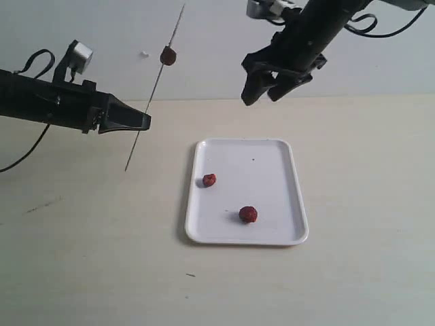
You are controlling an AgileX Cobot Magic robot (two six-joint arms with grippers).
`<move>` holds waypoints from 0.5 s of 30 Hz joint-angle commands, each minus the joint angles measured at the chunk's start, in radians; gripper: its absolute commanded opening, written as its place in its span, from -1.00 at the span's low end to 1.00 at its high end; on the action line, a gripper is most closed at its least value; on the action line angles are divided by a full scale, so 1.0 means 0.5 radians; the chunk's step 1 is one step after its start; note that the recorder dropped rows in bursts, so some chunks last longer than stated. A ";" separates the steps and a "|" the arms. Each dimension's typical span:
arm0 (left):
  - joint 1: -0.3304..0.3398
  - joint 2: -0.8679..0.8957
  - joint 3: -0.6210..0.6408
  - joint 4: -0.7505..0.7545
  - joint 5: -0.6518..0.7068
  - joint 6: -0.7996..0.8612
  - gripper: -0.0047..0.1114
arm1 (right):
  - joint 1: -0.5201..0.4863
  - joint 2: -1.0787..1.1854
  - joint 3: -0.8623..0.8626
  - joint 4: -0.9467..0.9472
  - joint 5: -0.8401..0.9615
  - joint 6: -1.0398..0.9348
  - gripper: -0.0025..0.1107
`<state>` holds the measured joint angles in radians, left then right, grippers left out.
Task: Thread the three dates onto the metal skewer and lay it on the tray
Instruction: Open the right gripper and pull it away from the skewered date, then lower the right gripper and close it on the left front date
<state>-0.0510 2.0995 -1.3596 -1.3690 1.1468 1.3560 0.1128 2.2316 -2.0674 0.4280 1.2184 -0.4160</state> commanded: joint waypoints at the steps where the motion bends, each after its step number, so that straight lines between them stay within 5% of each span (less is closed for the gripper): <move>1: 0.047 -0.024 -0.011 -0.003 0.065 -0.007 -0.92 | 0.142 0.004 0.078 -0.025 0.005 -0.132 -0.04; 11: 0.187 -0.024 -0.011 -0.003 0.149 -0.007 -0.92 | 0.552 0.128 0.093 -0.747 0.005 0.383 -0.03; 15: 0.235 -0.024 -0.011 -0.003 0.149 -0.007 -0.92 | 0.657 0.202 0.093 -0.811 0.005 0.419 0.13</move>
<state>0.0501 2.0995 -1.3596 -1.3648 1.2012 1.3535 0.4149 2.3095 -2.0253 0.0562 1.2256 -0.2350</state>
